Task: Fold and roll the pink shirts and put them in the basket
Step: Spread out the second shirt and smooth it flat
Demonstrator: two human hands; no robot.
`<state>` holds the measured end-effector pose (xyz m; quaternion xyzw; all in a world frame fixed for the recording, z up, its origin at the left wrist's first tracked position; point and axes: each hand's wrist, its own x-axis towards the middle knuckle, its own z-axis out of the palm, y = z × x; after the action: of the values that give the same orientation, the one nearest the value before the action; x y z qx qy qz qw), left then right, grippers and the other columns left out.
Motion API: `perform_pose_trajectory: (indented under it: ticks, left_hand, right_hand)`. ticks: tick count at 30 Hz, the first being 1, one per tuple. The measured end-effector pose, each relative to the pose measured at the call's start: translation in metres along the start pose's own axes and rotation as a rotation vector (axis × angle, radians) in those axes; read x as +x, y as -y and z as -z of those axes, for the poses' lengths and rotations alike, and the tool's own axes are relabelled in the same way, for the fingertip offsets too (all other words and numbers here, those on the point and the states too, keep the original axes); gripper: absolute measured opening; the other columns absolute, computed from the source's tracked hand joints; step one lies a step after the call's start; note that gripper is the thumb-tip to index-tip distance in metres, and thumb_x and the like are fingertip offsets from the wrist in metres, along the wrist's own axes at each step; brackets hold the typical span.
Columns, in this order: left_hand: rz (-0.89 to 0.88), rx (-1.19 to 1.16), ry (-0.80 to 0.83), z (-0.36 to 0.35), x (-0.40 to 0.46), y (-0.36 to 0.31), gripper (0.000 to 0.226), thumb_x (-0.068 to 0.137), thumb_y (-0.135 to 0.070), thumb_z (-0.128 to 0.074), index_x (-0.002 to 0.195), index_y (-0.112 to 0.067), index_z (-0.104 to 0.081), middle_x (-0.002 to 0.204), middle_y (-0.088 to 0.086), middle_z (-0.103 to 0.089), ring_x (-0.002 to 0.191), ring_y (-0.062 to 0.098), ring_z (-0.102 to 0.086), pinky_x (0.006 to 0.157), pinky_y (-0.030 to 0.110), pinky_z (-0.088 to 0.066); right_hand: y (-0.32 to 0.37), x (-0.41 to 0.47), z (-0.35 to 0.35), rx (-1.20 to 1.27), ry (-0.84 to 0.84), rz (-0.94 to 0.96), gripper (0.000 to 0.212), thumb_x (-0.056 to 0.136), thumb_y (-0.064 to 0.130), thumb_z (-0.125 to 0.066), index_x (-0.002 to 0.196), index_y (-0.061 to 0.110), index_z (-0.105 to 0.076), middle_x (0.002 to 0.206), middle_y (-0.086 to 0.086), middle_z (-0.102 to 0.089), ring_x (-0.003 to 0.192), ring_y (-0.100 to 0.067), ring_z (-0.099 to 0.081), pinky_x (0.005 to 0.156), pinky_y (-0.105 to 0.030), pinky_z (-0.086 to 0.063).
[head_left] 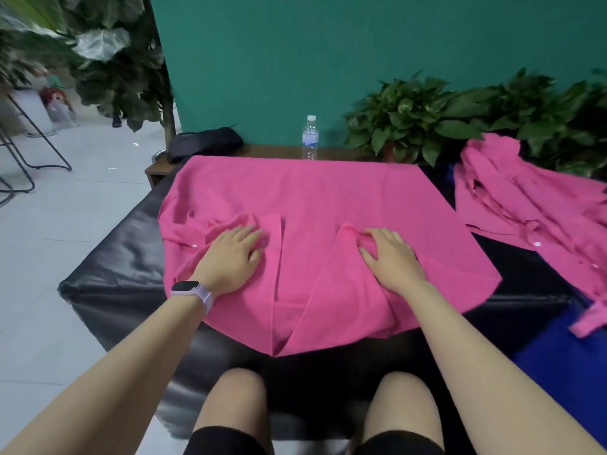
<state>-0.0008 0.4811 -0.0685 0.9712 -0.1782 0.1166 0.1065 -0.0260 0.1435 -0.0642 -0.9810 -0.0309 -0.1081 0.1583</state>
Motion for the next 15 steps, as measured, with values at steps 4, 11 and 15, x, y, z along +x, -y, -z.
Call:
perform_pose_trajectory:
  ticks: [4,11,15]
  left_hand:
    - [-0.001,0.033,0.05,0.004,-0.026,-0.008,0.051,0.106,-0.037,-0.037,0.153,-0.019,-0.039,0.16,0.004,-0.036,0.15,0.024,-0.027,0.123,0.039,-0.017]
    - [0.022,0.056,-0.026,0.019,0.018,-0.018,0.027,0.1,-0.028,-0.048,0.109,-0.007,-0.063,0.107,0.017,-0.06,0.103,0.041,-0.055,0.088,0.05,-0.045]
    - [0.038,0.075,0.061,0.015,0.057,-0.008,0.048,0.099,-0.025,-0.051,0.145,-0.011,-0.046,0.133,0.016,-0.055,0.119,0.039,-0.052,0.102,0.046,-0.04]
  right_hand:
    - [-0.005,-0.019,-0.004,0.04,-0.05,0.012,0.049,0.1,0.043,-0.048,0.144,0.022,-0.046,0.142,0.001,-0.053,0.129,-0.024,-0.045,0.109,-0.047,-0.038]
    - [0.0,-0.005,0.004,0.108,-0.022,-0.044,0.047,0.096,0.033,-0.06,0.139,0.016,-0.052,0.137,-0.005,-0.058,0.126,-0.03,-0.049,0.107,-0.043,-0.039]
    - [0.006,0.021,0.016,0.03,-0.022,-0.068,0.045,0.094,0.052,-0.058,0.127,0.02,-0.059,0.12,-0.001,-0.071,0.117,-0.027,-0.062,0.105,-0.042,-0.036]
